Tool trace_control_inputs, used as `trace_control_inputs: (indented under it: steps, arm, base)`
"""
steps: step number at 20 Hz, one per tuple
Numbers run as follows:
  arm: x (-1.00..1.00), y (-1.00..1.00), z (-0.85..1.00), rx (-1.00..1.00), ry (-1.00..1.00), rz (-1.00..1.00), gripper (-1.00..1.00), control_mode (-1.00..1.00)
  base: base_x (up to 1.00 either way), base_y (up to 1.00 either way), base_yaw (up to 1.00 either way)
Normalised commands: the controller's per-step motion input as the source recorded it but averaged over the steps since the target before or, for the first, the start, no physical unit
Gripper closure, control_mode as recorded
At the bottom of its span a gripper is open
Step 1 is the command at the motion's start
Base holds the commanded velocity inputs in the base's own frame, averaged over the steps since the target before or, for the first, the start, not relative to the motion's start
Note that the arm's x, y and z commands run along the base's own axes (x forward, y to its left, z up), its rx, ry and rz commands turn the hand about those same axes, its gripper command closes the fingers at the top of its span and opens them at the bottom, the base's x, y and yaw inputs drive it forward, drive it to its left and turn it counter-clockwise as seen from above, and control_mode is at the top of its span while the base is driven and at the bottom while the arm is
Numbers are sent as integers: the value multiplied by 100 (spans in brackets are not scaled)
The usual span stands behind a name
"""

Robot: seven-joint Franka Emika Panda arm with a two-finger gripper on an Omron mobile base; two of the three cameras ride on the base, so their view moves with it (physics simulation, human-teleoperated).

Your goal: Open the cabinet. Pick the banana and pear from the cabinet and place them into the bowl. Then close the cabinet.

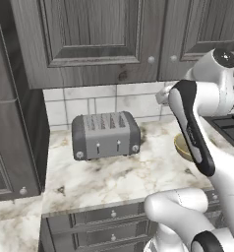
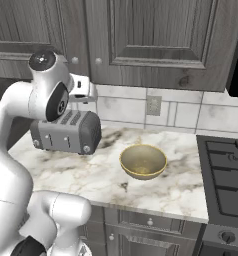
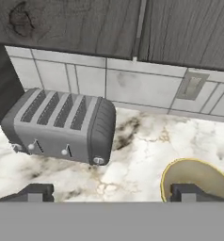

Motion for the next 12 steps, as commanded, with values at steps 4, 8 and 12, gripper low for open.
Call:
trace_control_inputs:
  steps: [4, 8, 12]
  arm:
    - [-21, -2, 54, -2, -29, 6, -100, -100]
    - [-16, 0, 31, 0, -26, 4, -100, -100]
    - [-18, 0, 22, 0, -23, 0, -100, -100]
  base:
    - [0, 0, 0]
    - [0, 0, 0]
    - [0, 0, 0]
